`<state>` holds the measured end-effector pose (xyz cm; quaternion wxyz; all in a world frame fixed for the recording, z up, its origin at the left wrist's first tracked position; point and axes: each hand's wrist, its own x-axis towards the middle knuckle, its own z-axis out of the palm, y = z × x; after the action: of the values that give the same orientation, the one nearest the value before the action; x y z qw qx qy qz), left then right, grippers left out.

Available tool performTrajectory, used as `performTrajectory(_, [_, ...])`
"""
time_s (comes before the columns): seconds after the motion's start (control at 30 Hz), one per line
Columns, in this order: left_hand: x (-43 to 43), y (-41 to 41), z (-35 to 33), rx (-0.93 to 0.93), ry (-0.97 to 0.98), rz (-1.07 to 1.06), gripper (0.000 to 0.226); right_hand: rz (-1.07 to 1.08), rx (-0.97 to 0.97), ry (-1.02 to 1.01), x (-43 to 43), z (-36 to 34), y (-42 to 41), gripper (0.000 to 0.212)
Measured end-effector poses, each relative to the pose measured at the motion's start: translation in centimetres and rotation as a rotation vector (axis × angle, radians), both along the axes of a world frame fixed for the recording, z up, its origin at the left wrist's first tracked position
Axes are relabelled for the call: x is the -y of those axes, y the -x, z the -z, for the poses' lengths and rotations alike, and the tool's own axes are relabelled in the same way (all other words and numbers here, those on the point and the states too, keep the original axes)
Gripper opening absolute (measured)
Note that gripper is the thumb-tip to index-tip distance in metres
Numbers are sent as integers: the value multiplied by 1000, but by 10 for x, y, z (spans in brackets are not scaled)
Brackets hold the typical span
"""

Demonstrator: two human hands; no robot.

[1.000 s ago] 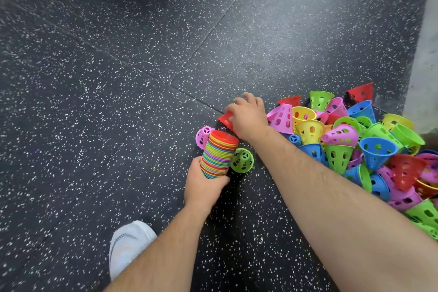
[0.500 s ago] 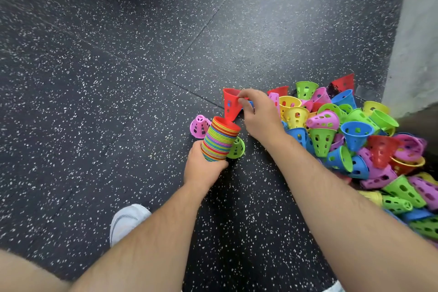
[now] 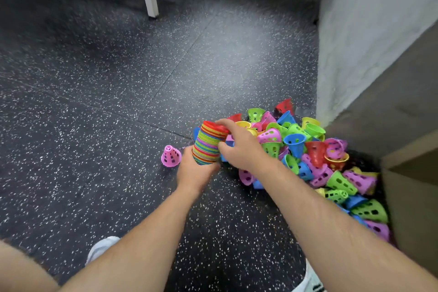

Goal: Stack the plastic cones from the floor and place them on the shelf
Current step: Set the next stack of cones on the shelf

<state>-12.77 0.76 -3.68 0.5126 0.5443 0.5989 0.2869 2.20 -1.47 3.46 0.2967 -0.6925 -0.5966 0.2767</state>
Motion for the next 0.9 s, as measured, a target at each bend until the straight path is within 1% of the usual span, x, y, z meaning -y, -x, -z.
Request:
performTrajectory(0.07, [0, -32, -26, 98, -76, 52, 52, -22, 70, -75, 10, -33, -25, 65])
performTrajectory(0.13, [2, -68, -60, 222, -133, 114, 53, -16, 160, -160, 20, -72, -58, 71])
performTrajectory(0.27, [21, -135, -150, 487, -253, 253, 55, 104, 254, -295, 57, -172, -123, 65])
performTrajectory(0.4, [44, -178, -236, 651, -362, 445, 69, 248, 353, -465, 116, -258, -169, 61])
performTrajectory(0.5, [58, -195, -293, 673, -424, 622, 82, 376, 382, -552, 164, -307, -192, 57])
performTrajectory(0.57, [66, -205, -328, 696, -440, 700, 81, 444, 408, -592, 195, -334, -201, 57])
performTrajectory(0.67, [78, -224, -379, 724, -463, 825, 78, 525, 466, -631, 236, -368, -208, 69])
performTrajectory(0.77, [90, -244, -427, 730, -476, 930, 83, 604, 561, -614, 267, -402, -216, 83])
performTrajectory(0.83, [97, -257, -460, 722, -501, 981, 85, 684, 634, -620, 283, -428, -224, 85])
performTrajectory(0.9, [104, -270, -491, 711, -560, 1018, 82, 779, 699, -634, 298, -453, -232, 81])
